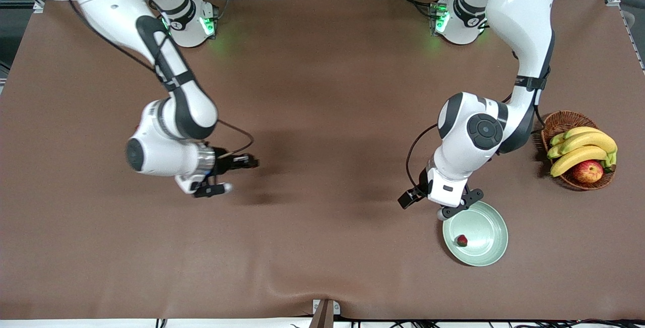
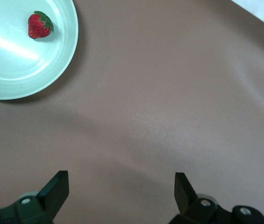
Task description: Collect all strawberries into plate
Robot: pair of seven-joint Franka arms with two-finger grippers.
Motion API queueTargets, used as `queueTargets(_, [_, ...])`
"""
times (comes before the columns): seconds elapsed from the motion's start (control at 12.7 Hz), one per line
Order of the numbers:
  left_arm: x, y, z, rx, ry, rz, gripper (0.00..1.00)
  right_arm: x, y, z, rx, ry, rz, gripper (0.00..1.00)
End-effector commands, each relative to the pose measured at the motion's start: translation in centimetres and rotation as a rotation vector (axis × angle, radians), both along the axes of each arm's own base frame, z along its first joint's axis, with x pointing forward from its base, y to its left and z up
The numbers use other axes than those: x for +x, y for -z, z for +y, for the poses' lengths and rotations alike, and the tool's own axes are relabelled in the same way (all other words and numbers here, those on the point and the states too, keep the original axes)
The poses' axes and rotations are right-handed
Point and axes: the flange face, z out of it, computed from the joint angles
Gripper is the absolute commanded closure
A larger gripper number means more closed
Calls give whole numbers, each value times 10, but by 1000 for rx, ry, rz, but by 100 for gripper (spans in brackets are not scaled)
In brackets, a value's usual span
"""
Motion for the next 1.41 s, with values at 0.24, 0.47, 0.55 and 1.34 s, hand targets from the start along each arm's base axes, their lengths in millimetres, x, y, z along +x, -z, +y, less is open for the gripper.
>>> queueTargets(0.24, [-4,6,-70,-79,-255,29,0,-39,74,86,-40,2,-50,93])
queueTargets(0.47, [-22,24,-103,-87,-332,72,0,-35,73,81,-44,11,-58,0])
queueTargets(0.55, [-25,29,-109,-89,-356,83,0,-30,69,74,-43,21,-66,0])
queueTargets(1.34, [-111,67,-254,-164,-623,179,0,40,-96,-210,-394,-55,-89,0])
